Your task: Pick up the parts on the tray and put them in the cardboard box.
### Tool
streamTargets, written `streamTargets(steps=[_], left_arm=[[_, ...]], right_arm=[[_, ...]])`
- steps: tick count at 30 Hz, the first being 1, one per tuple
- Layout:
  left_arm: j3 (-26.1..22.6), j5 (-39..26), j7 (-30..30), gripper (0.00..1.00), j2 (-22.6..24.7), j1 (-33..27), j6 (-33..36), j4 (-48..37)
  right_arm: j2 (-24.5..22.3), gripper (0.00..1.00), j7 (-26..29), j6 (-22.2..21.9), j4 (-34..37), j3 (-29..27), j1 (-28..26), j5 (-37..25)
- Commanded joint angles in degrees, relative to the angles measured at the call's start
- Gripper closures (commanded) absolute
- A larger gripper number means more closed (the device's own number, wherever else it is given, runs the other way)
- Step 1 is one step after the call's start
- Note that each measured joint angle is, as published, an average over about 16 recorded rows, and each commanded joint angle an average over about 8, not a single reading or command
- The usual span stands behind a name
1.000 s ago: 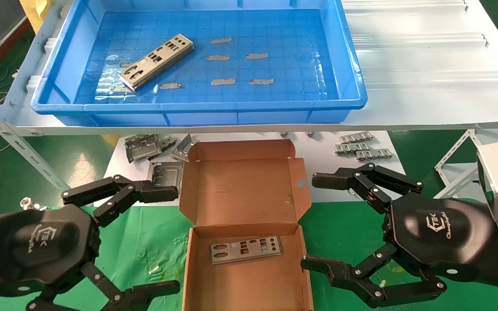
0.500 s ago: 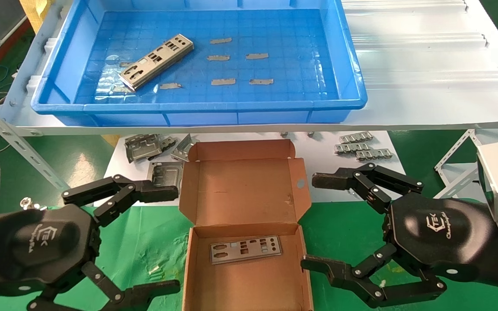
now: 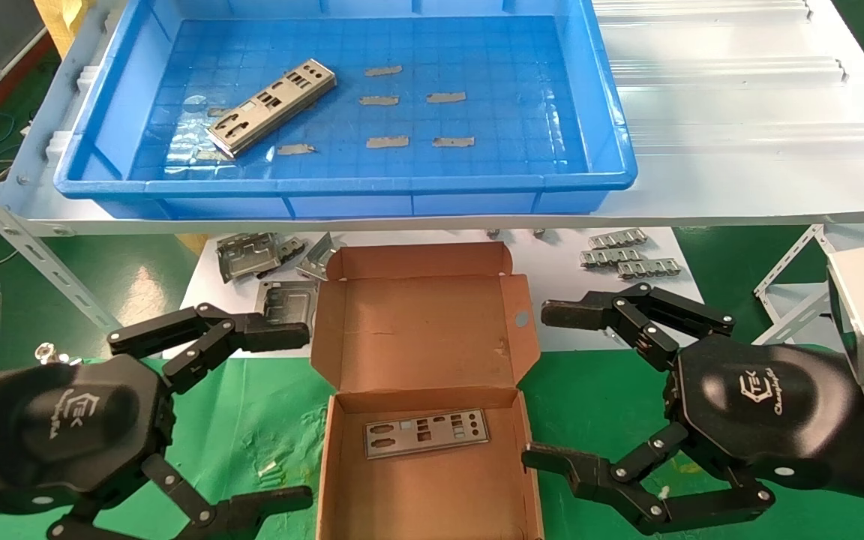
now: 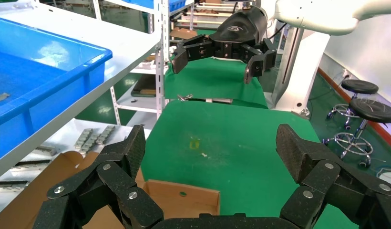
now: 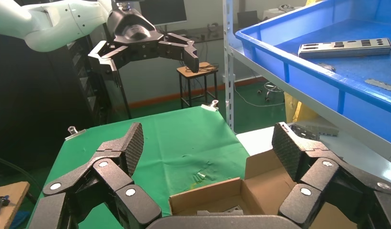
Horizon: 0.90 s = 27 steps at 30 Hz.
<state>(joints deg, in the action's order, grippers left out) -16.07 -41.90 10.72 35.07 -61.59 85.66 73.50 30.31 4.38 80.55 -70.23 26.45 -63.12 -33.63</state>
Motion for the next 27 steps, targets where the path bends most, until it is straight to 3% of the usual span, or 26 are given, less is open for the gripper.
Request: streamTargets(steps=[1,27], left_arm=[[0.0,0.0,0.0,0.0,0.0,0.0,0.0,0.0],[0.0,0.0,0.0,0.0,0.0,0.0,0.0,0.0]], right_arm=[[0.0,0.0,0.0,0.0,0.0,0.0,0.0,0.0],[0.0,0.0,0.0,0.0,0.0,0.0,0.0,0.0]])
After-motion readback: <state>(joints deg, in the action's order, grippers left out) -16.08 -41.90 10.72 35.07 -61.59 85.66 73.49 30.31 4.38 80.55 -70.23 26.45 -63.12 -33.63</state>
